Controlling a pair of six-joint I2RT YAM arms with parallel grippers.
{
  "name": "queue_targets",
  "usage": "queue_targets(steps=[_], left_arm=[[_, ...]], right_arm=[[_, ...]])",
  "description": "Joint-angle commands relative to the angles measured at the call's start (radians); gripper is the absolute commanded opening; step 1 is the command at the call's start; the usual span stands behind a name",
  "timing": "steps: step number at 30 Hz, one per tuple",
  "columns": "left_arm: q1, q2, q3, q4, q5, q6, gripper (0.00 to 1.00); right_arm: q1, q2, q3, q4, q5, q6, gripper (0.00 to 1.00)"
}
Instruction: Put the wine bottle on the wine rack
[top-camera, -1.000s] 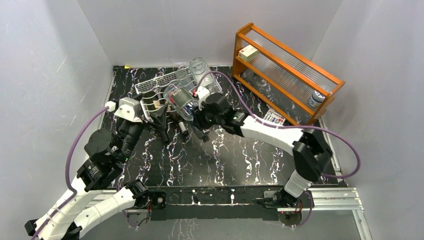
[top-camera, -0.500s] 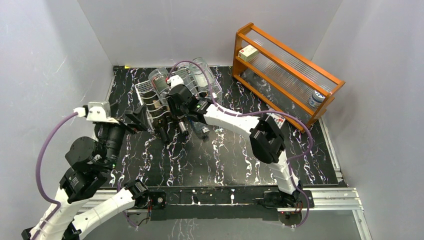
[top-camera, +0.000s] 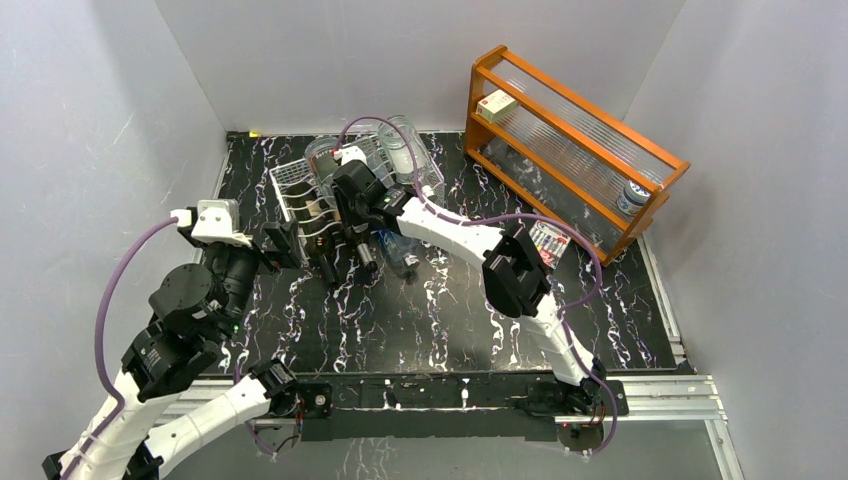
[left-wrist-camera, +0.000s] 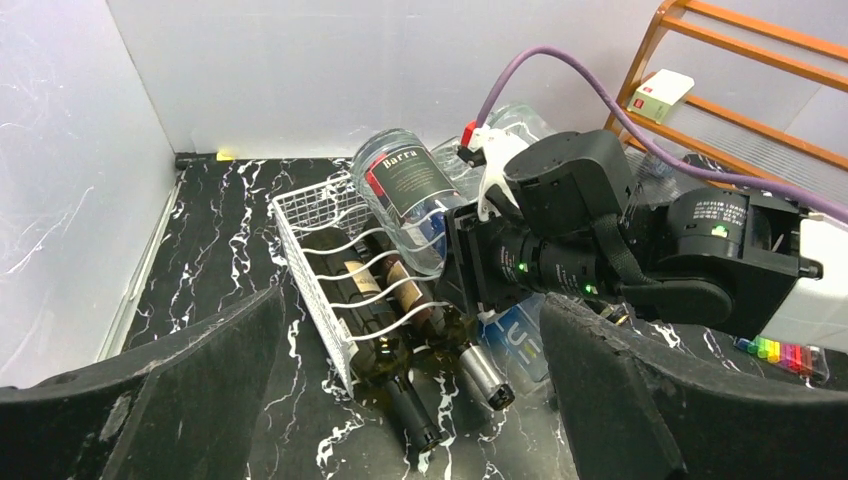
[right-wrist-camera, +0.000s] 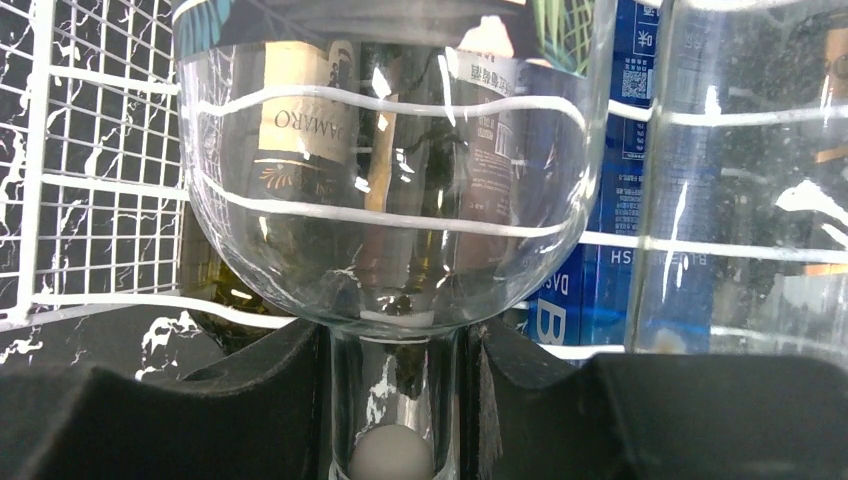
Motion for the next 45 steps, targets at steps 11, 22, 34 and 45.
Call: queue_targets(steps=[11, 22, 34, 45], left_arm=[[0.002, 0.043, 0.023, 0.003, 0.017, 0.015, 0.98], [0.003, 0.059, 0.021, -0.017, 0.013, 0.011, 0.98], [0.002, 0.134, 0.065, -0.071, -0.025, -0.078, 0.98], [0.002, 0.146, 0.039, -0.098, 0.118, -0.241, 0.98]], right_arm=[[-0.023, -0.051, 0.133, 0.106, 0.037, 0.016, 0.42], [-0.024, -0.055, 0.173, 0.012, -0.006, 0.047, 0.43], [-0.032, -0.027, 0.200, 0.000, -0.019, 0.029, 0.67], [-0.041, -0.086, 0.088, 0.088, -0.020, 0.056, 0.52]])
